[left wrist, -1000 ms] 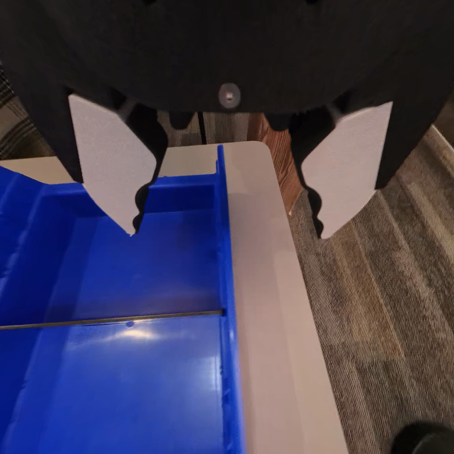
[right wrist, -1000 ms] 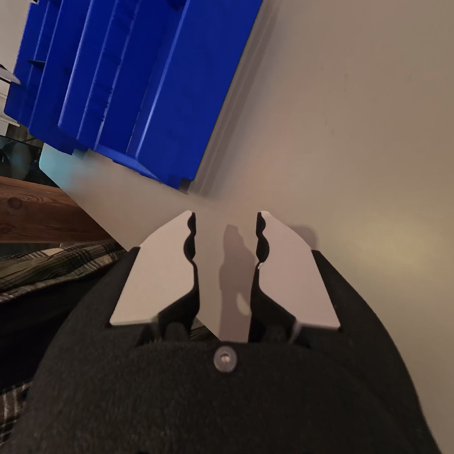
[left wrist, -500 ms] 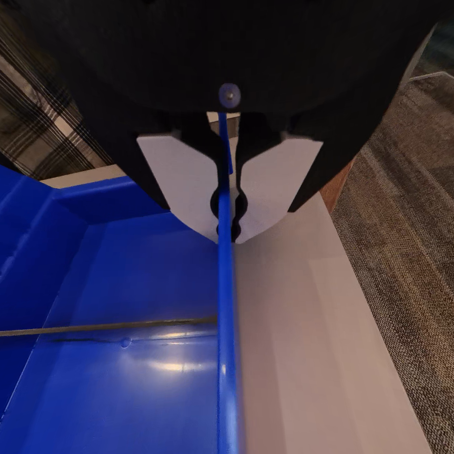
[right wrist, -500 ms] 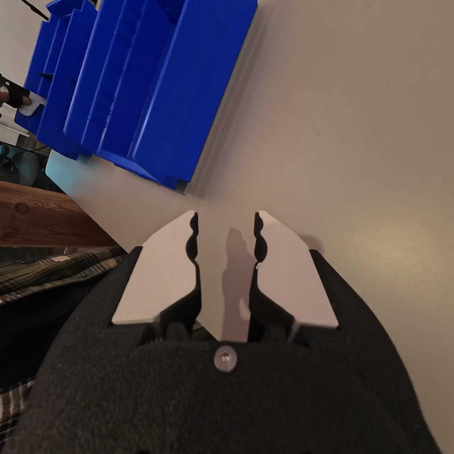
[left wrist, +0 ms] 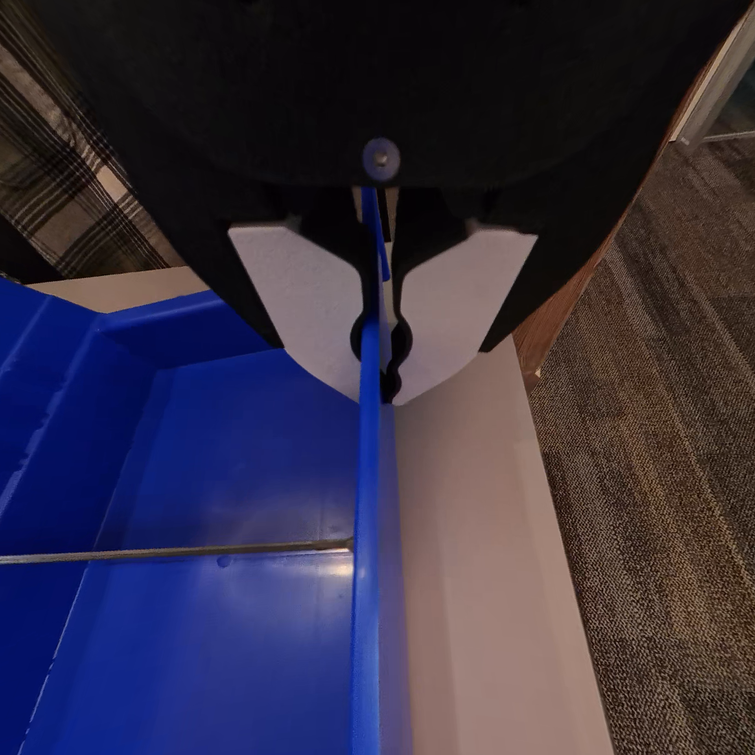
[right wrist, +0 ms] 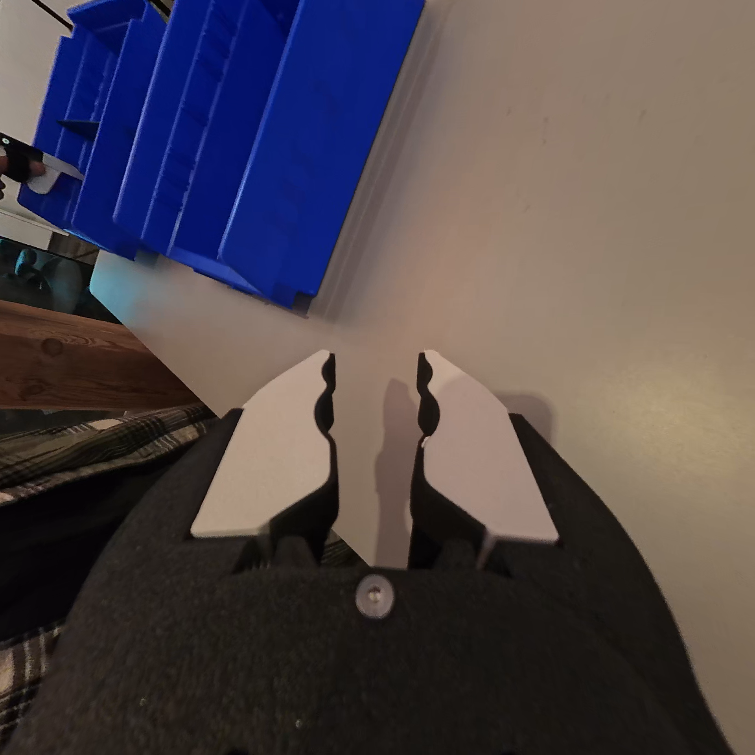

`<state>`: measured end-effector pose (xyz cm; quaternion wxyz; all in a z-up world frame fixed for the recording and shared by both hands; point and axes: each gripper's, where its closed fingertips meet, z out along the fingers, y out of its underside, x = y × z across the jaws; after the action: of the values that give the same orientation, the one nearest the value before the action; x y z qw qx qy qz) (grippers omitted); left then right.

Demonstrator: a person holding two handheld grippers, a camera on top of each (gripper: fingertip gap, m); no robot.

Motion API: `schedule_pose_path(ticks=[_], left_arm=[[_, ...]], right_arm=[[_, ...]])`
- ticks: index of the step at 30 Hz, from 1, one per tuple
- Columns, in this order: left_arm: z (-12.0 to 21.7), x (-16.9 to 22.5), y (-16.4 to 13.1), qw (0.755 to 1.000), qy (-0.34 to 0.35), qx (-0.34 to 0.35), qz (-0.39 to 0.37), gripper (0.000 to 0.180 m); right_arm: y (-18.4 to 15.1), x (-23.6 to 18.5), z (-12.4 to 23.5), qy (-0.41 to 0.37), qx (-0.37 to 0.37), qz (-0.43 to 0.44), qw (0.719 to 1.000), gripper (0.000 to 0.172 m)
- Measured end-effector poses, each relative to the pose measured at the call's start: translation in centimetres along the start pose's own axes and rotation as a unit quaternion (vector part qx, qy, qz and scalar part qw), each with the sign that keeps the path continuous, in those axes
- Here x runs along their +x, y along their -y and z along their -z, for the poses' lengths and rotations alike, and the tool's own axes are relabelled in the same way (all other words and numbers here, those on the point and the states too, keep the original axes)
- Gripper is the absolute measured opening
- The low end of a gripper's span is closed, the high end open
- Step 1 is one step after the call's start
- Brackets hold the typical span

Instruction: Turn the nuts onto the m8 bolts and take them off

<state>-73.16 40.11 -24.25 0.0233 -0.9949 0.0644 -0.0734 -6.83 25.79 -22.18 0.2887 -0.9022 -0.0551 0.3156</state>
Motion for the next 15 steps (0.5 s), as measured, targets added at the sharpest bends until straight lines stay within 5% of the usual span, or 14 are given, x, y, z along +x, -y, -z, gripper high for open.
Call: schedule_pose_path(ticks=[15], left_arm=[[6.0,2.9,2.2,0.997,-0.042,0.054,0.037,0.004]], right_arm=[[0.3,-0.2,0.0,0.002,-0.002,-0.003,1.0,0.036]])
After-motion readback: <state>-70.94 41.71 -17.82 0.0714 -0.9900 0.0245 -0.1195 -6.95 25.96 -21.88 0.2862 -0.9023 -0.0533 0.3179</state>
